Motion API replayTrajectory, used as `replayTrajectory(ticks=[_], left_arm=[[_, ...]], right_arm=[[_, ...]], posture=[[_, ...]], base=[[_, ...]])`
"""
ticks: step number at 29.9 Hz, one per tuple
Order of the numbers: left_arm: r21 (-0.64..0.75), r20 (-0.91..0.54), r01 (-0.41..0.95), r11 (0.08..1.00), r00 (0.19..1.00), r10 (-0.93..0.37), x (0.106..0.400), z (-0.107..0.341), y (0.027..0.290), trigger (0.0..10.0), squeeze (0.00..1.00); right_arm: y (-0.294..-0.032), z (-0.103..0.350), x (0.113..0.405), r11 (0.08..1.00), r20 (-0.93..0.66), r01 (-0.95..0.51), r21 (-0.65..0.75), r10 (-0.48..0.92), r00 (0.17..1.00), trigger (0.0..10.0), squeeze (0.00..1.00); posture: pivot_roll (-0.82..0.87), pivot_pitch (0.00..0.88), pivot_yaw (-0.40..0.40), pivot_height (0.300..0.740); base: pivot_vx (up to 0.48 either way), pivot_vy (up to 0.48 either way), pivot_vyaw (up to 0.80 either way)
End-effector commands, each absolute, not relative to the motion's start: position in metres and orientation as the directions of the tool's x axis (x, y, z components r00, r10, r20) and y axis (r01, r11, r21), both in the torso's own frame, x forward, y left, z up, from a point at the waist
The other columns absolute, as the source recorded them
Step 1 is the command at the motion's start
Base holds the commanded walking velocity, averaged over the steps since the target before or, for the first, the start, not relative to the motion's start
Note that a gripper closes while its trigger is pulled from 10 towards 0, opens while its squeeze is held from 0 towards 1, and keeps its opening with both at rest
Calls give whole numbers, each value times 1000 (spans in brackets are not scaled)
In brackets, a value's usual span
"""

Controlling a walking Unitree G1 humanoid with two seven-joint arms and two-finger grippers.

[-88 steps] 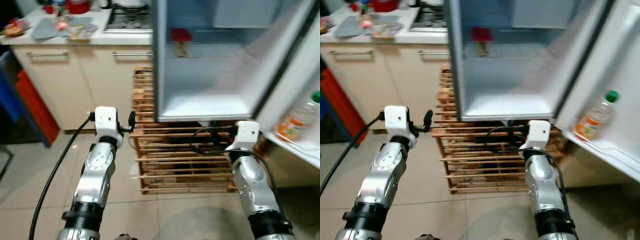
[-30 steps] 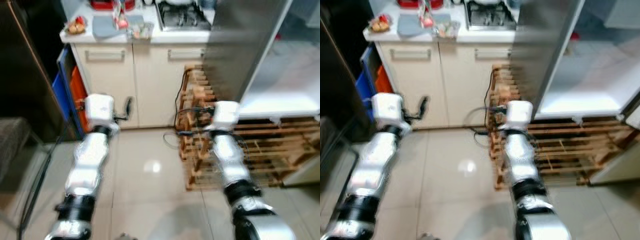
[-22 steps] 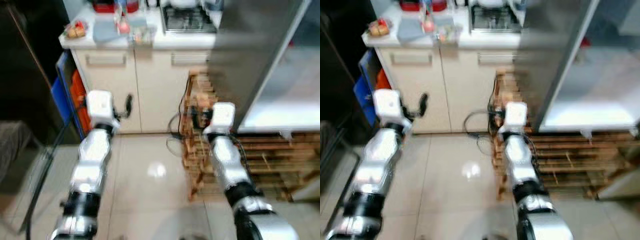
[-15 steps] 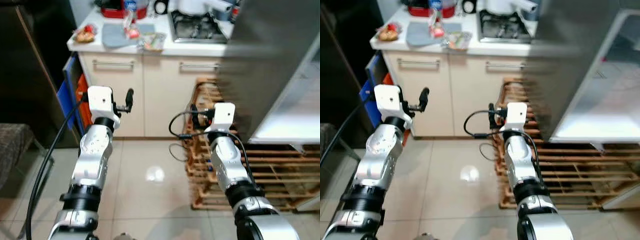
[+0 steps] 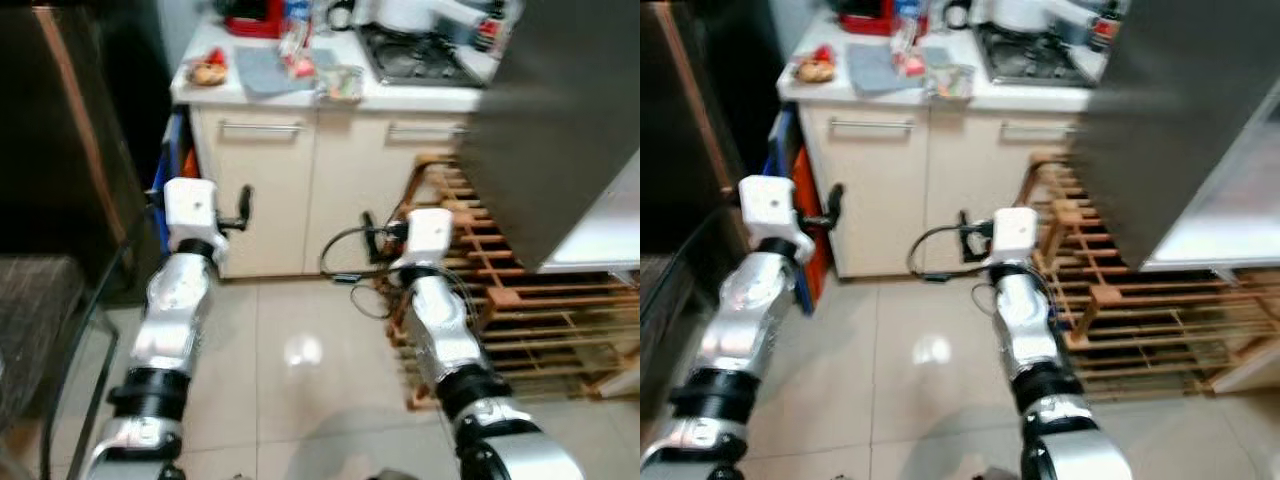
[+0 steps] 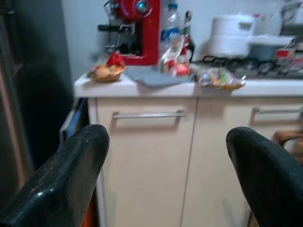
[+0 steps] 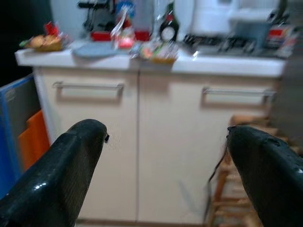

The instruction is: Restocking fridge

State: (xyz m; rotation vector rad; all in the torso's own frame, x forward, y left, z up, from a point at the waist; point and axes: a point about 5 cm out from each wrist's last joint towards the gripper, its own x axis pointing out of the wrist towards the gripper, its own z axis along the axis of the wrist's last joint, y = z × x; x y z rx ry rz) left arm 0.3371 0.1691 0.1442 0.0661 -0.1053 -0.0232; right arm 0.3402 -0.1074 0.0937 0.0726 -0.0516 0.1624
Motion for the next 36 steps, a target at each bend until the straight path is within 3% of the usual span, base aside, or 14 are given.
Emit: replayTrajectory(ticks=[1, 14, 18, 30, 36], left_arm=[[73, 112, 46, 996, 992, -54, 339, 148, 159, 10000, 0], [64, 108, 36, 997, 993, -43, 337, 146, 155, 10000, 0], [65, 117, 33, 997, 992, -41, 337, 147, 155, 10000, 0], [125, 216, 68, 990, 972, -94, 337, 170, 144, 10000, 0], [133, 244, 86, 987, 963, -117, 337, 178, 140, 10000, 0]], right_arm=[[-117, 98, 343, 988, 71, -141, 59, 137, 988, 10000, 0], [-116, 100, 343, 987, 77, -156, 41, 153, 985, 10000, 0], [-115, 103, 344, 987, 89, -155, 41, 151, 984, 10000, 0], [-114, 122, 348, 989, 173, -148, 21, 142, 975, 10000, 0], [-115, 152, 353, 990, 288, -139, -7, 135, 948, 10000, 0]], posture=[[-58, 0, -24, 740], [-57, 0, -29, 740], [-58, 0, -30, 740], [-59, 0, -29, 740], [-61, 0, -25, 740]], base=[[446, 0, 0], [446, 0, 0], [445, 0, 613], [446, 0, 0], [447, 0, 0]])
